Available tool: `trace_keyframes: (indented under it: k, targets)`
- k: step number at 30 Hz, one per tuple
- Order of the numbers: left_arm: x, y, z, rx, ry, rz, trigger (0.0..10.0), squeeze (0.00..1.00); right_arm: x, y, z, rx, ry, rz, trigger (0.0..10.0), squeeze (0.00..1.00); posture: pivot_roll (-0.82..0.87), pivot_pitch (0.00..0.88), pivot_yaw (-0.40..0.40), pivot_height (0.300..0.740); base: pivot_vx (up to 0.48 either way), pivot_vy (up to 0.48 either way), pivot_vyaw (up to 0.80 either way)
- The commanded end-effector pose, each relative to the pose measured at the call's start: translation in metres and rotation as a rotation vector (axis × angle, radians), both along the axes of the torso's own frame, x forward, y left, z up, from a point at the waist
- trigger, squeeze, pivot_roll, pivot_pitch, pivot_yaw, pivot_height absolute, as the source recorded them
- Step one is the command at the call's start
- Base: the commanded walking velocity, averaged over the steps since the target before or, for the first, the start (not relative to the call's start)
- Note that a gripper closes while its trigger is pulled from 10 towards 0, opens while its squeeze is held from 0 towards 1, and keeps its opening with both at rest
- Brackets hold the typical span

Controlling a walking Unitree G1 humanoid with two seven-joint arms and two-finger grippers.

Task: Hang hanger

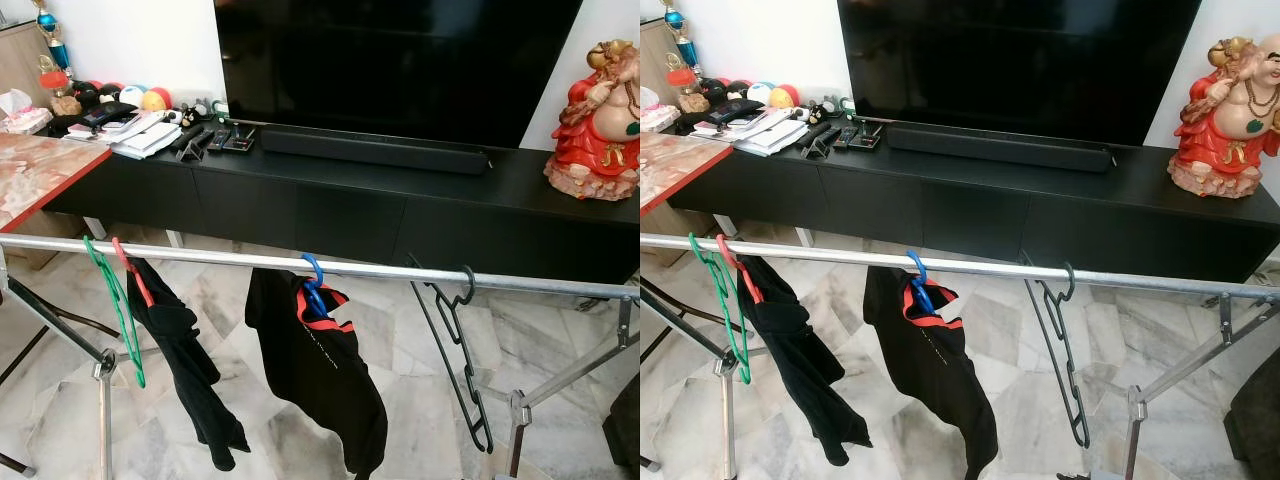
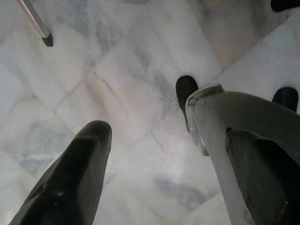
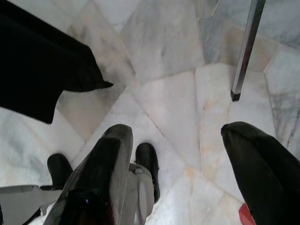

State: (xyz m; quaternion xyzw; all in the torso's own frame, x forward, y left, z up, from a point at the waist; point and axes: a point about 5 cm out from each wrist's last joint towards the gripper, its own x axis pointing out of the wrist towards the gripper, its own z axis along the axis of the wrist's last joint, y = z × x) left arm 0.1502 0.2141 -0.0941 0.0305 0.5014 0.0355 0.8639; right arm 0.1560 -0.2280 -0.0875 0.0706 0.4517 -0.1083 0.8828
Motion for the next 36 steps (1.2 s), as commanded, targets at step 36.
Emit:
trace_keyframes:
  k: [36]
  targets:
    - [0.022,0.019,0.014,0.025,-0.071,-0.007,10.0,0.0,-0.001,-0.003,0.001,-0.032,-0.022,-0.008,10.0,0.0,-0.1,0.033,-0.012,0.74,0.0,0.0,0.0]
